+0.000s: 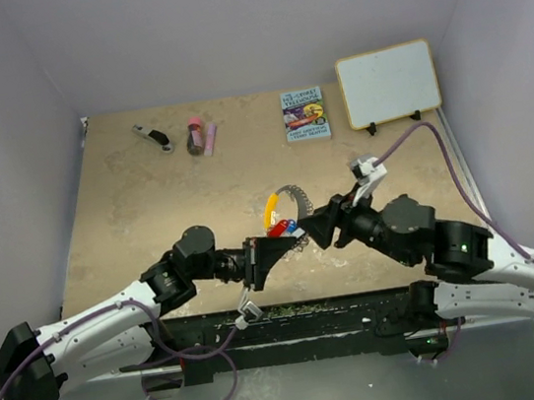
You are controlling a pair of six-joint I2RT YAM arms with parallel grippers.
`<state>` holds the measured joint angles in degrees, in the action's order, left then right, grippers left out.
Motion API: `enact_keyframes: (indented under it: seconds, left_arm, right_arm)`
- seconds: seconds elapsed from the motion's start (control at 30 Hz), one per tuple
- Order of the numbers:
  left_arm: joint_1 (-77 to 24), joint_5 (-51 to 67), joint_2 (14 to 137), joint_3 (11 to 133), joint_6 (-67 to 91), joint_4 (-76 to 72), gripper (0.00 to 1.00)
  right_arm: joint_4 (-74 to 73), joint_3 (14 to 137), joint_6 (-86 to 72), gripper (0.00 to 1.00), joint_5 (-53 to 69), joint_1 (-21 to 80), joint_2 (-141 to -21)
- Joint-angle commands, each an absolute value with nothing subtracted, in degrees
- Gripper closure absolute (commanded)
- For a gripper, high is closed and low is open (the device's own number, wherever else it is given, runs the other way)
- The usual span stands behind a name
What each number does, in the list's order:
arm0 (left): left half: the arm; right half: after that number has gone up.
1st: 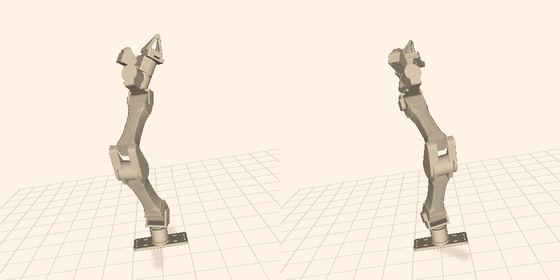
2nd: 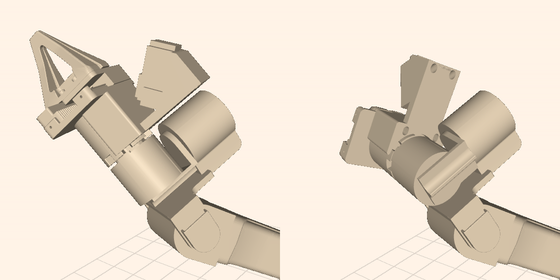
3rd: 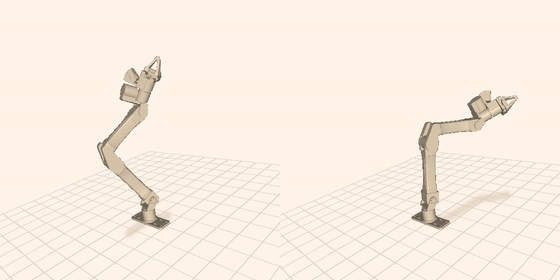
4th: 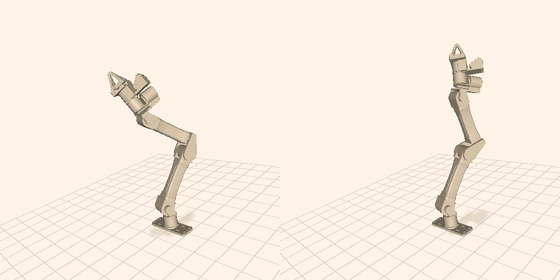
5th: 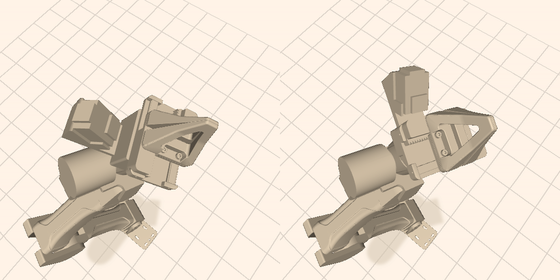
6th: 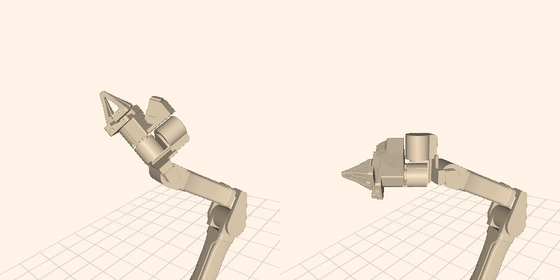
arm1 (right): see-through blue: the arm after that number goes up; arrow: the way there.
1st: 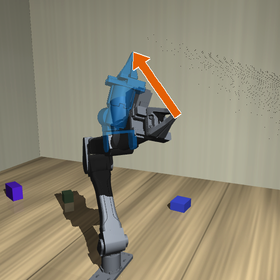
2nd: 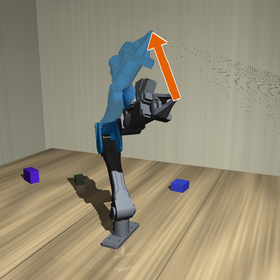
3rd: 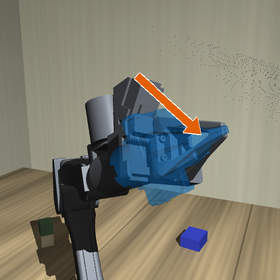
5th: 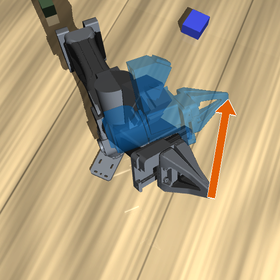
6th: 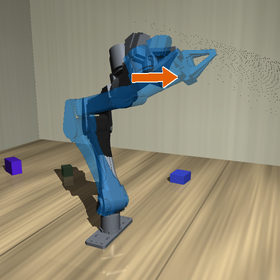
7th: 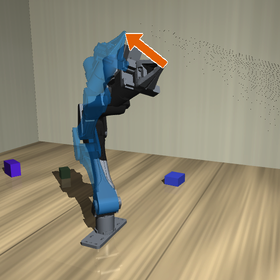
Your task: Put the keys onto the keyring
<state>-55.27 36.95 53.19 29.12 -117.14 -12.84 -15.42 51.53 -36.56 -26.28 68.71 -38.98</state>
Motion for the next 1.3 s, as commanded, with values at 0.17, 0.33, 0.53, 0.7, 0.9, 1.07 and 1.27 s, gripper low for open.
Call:
enact_keyframes:
  seconds: [0.17, 0.33, 0.53, 0.7, 0.9, 1.07, 1.27]
  left_arm:
    - [-55.31, 38.37, 53.76, 27.24, -118.49, -23.8, 0.93]
    - [-55.37, 38.42, 53.87, 26.74, -118.07, -25.47, 0.93]
    - [-55.46, 39.43, 53.17, 26.39, -118.07, -25.76, 0.93]
    - [-55.36, 39.29, 52.86, 26.59, -117.93, -25.78, 0.93]
    - [-55.37, 37.83, 52.8, 26.81, -116.69, -25.64, 0.93]
    - [-55.36, 35.19, 53.75, 26.91, -114.38, -26.85, 0.94]
    - [-55.13, 33.29, 54.74, 26.76, -112.43, -29.07, 0.94]
  right_arm:
    - [-21.2, 55.55, -40.47, 0.55, -23.14, 67.11, -42.05]
    - [-21.54, 54.17, -41.73, 0.52, -21.74, 66.29, -41.96]
    - [-20.15, 53.9, -40.9, 0.48, -20.9, 64.66, -43.18]
    - [-18.11, 54.04, -39.45, 0.55, -15.44, 60.68, -45.7]
    - [-15.56, 53.35, -39.19, 0.61, -10.75, 58.98, -47.99]
    - [-15.82, 54.09, -39.03, 0.62, -8.33, 58.97, -48.97]
    - [-17.55, 53.7, -40.23, 0.61, -6.6, 58.89, -48.63]
